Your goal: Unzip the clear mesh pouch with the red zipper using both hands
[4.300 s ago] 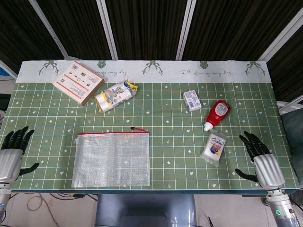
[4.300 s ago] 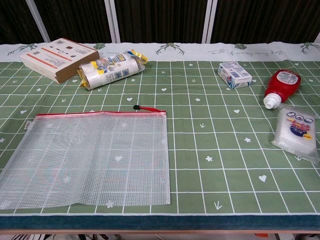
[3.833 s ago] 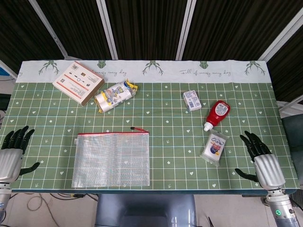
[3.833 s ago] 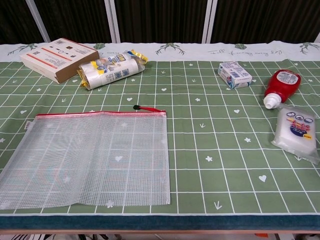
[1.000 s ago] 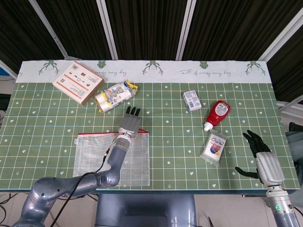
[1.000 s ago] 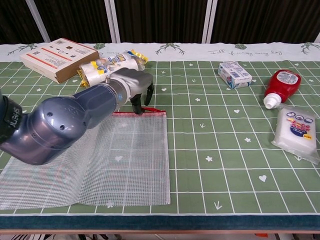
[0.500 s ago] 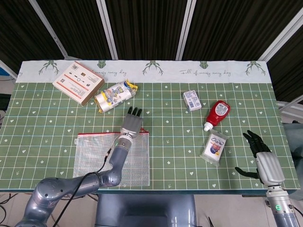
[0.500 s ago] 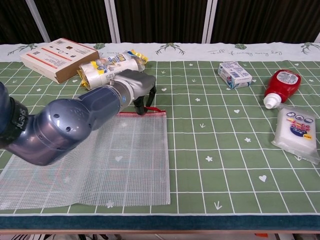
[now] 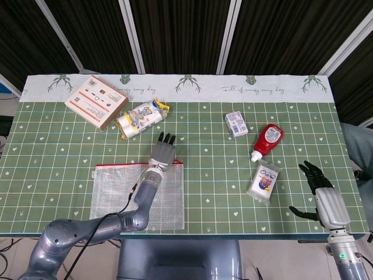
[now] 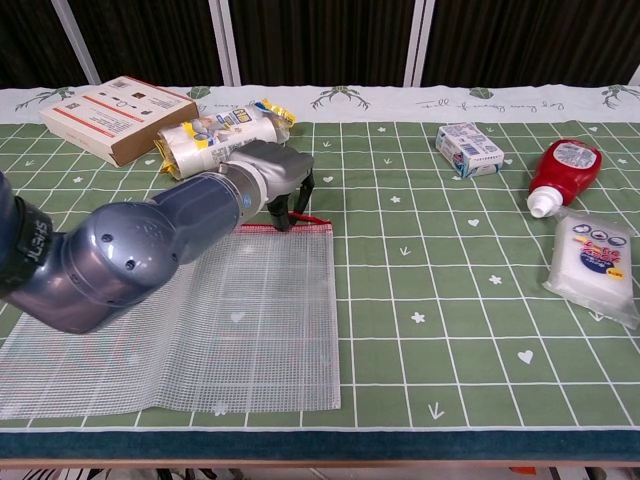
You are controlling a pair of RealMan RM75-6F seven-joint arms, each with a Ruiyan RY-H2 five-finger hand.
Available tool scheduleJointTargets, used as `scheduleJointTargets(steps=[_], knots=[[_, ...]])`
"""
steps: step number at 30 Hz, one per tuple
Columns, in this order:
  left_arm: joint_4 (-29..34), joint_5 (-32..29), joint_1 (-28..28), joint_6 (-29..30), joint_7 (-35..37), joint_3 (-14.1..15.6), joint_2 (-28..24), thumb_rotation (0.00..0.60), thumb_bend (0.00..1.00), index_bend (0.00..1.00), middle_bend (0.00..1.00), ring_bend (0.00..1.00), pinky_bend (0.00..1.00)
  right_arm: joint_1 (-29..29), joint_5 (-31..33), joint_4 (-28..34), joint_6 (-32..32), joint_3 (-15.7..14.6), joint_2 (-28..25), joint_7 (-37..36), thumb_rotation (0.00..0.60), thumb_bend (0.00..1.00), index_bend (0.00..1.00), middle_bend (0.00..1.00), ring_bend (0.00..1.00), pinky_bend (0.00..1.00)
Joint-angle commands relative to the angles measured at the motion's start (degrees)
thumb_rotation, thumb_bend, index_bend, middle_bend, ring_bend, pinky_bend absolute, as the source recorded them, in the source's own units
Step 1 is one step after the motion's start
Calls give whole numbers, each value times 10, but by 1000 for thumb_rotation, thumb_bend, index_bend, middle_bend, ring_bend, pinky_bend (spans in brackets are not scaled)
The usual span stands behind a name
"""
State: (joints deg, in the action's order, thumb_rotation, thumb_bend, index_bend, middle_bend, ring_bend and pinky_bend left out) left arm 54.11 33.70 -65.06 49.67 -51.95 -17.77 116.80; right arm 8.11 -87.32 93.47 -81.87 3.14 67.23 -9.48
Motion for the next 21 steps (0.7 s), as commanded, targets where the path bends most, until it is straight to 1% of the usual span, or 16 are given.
scheduleJointTargets(steps=[1,5,9,12,16,21], knots=[[3,4,0,2,1,0,-3,600,445,554,95,0,0,0,-1,0,0,0,0,-1,600,186,0,0,0,208],[18,14,-1,9,2,-1,-14,600,453,557,96,0,0,0,0,2,1,-1,-1,-2,600,186,0,0,0,208],[60,27,-6,27,1,-12,-39,600,453,558,96,0,0,0,2,5,6,-2,-4,-1,600,186,0,0,0,208],[79,28,-8,34,-2,-18,-51,600,454,560,96,0,0,1,2,7,7,-2,-5,1,600,186,0,0,0,208],[132,38,-18,48,-3,-34,-79,600,454,562,97,0,0,0,8,16,8,0,-7,4,600,186,0,0,0,208],[194,48,-28,59,-4,-46,-110,600,455,565,97,0,0,0,29,50,20,4,-21,6,600,186,0,0,0,208]])
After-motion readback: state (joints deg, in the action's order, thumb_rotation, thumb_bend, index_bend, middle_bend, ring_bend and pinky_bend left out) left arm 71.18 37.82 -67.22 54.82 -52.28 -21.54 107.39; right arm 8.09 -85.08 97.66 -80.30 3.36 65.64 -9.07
